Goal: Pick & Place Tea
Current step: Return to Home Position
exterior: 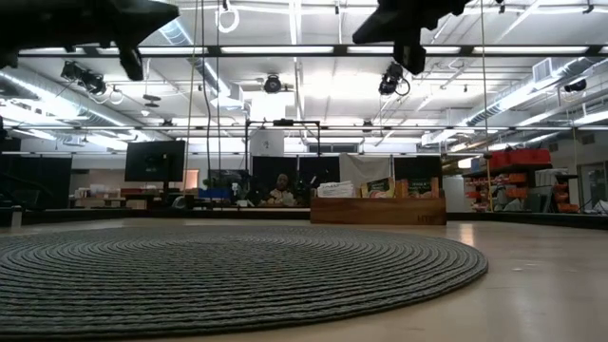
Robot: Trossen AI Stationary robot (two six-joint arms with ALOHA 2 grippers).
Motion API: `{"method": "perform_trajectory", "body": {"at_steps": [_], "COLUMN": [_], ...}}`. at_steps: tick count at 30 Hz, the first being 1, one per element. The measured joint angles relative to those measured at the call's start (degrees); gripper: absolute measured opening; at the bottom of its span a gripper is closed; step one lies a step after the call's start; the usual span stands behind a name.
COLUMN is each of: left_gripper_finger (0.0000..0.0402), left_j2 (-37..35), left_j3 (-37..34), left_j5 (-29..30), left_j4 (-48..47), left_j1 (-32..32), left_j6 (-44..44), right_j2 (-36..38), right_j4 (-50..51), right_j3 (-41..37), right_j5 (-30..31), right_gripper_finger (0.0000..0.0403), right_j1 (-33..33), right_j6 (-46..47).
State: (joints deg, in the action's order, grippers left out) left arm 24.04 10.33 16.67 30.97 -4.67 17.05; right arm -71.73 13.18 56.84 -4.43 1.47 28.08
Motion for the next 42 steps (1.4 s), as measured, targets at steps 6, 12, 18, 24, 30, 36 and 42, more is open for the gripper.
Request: {"method": "perform_trajectory", "body": {"at_steps": [6,12,18,24,30,36,42], "left_gripper_finger": [0.0003,0.0003,0.0003,0.0003,0.0003,0.0003,0.0003], "left_j2": [-7.56,-13.59,-18.66,-22.77,-23.88,-23.72,-23.03], "left_j3": [-5.27,-8.27,-9.79,-9.79,-9.81,-9.81,-9.81], "left_j5": [-0.12,-1.31,-1.34,-2.36,-2.4,-4.06,-6.4], "left_j4": [0.22,-0.02,-3.75,-11.87,-22.34,-27.71,-28.48], "left_j1": [0.0,0.0,0.0,0.0,0.0,0.0,0.27], "left_j6": [0.57,-1.44,-2.47,-2.07,0.7,1.18,0.6], "right_j2": [-0.01,-0.01,-0.01,0.0,0.03,0.03,0.03], "right_j4": [3.88,3.96,4.01,4.87,7.37,10.29,14.14], "right_j3": [0.0,0.0,0.0,0.0,0.0,0.0,0.0], "right_j5": [0.99,1.0,1.01,1.03,0.99,0.98,0.96], "right_gripper_finger": [0.0002,0.0002,0.0002,0.0002,0.0014,0.0024,0.0022], "right_j1": [0.0,0.0,0.0,0.0,0.0,0.0,0.0], "right_j6": [2.16,4.48,4.48,4.76,9.24,10.95,10.47]}}
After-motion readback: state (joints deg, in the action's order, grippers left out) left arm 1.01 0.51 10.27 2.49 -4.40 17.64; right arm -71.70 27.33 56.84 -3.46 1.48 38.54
